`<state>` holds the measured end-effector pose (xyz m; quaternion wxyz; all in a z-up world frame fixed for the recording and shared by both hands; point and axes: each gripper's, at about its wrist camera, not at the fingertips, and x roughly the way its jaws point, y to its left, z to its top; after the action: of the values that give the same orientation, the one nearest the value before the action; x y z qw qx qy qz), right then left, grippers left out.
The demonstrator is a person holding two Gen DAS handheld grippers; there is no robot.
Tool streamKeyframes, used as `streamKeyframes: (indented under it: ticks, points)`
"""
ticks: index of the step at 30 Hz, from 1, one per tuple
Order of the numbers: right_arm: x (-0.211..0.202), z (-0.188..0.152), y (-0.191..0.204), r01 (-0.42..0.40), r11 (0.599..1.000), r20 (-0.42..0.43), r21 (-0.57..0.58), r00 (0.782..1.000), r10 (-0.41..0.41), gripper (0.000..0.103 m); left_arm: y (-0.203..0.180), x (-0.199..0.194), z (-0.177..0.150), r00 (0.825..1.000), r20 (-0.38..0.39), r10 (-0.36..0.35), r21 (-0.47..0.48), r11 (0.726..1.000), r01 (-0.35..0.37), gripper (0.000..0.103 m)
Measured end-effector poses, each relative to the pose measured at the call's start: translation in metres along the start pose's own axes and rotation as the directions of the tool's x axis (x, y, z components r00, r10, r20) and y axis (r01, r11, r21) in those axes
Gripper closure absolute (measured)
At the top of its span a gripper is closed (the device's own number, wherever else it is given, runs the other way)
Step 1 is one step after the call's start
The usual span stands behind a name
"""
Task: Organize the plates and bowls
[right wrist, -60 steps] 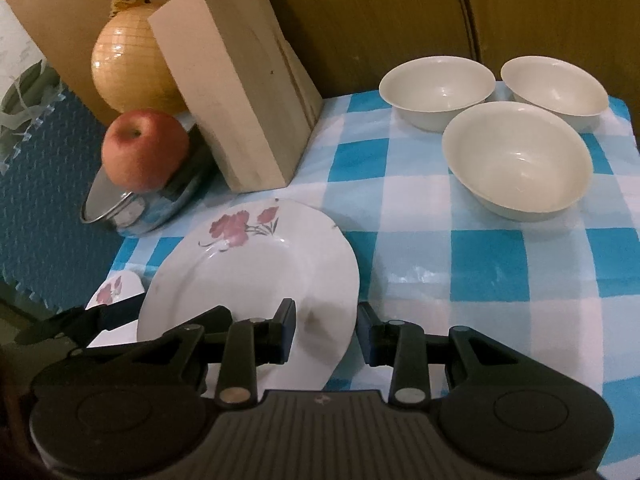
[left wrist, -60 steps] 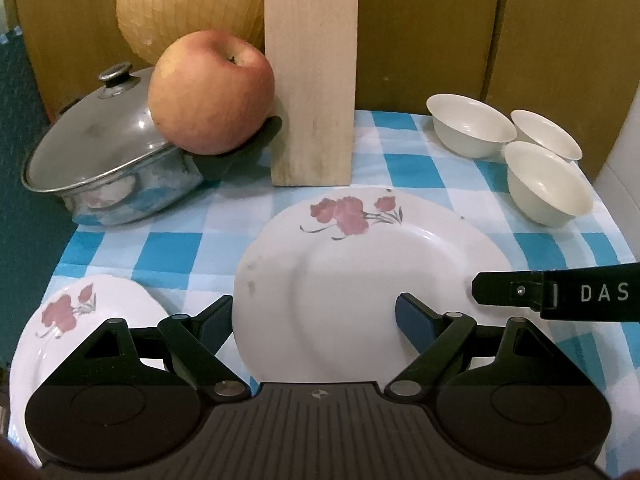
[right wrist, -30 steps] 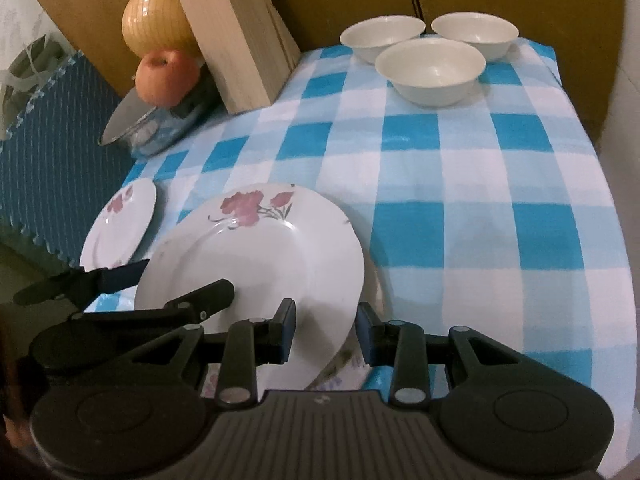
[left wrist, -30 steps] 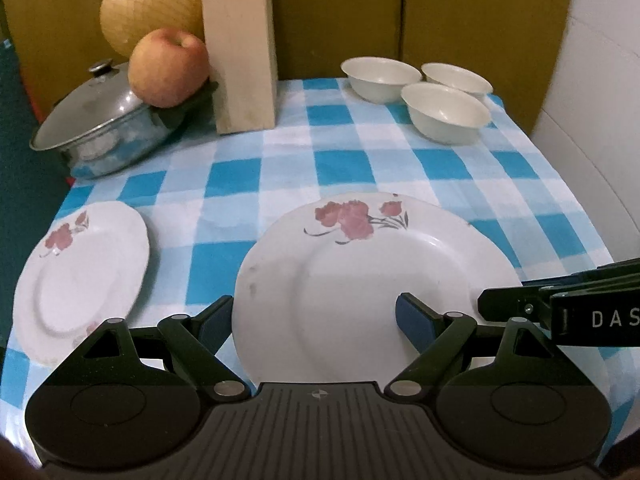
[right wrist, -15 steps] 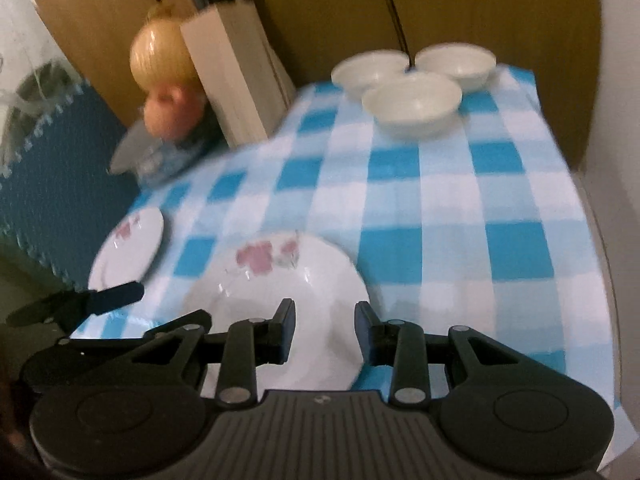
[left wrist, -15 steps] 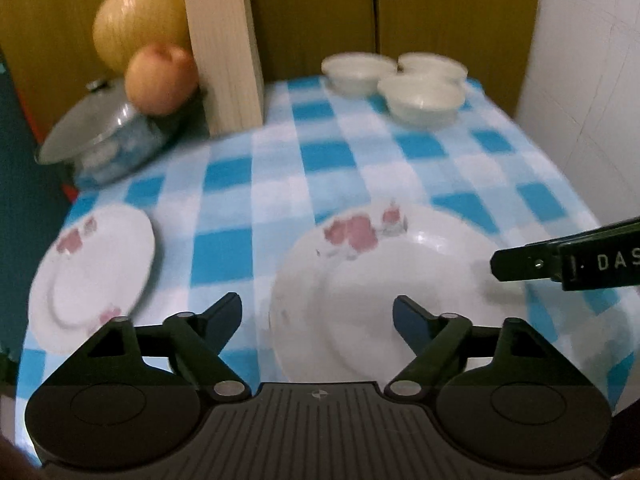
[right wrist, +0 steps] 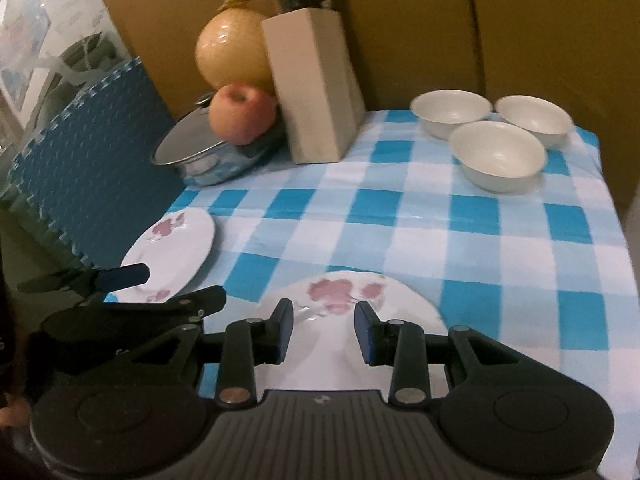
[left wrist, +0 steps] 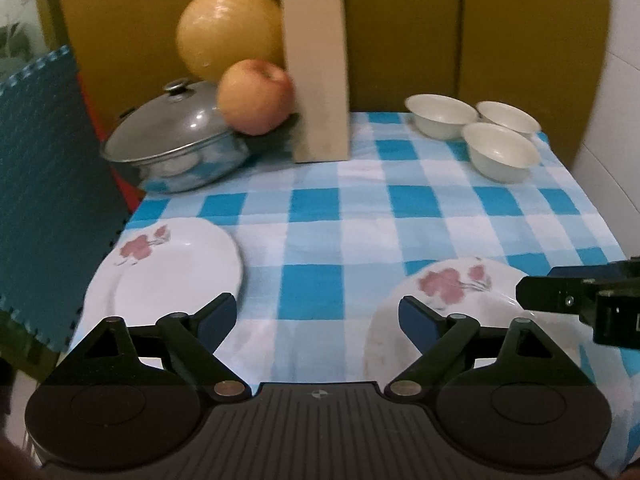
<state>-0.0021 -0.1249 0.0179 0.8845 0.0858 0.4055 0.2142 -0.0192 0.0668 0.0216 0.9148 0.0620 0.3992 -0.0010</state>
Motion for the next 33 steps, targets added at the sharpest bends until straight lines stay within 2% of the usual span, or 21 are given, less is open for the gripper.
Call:
streamKeyframes:
  ticks: [11,22,33]
  points:
    - [0.025,0.021,0.039,-0.053,0.997,0.007,-0.053,0.999,0.054,0.074,0.021,0.000,0.002,0.998,0.018,0.066,-0.018,0.998,-0.065,0.009]
    - [0.045,0.028,0.049,-0.079,0.996,-0.016,-0.051,0.997,0.078,0.073,0.050,0.007,0.000,0.994,-0.004,0.105,-0.065,0.992,-0.105,0.008]
    - [0.070,0.038,0.078,-0.117,0.990,-0.030,-0.084,0.993,0.115,0.073,0.082,0.015,0.002,0.986,-0.012,0.165,-0.099,0.981,-0.166,0.006]
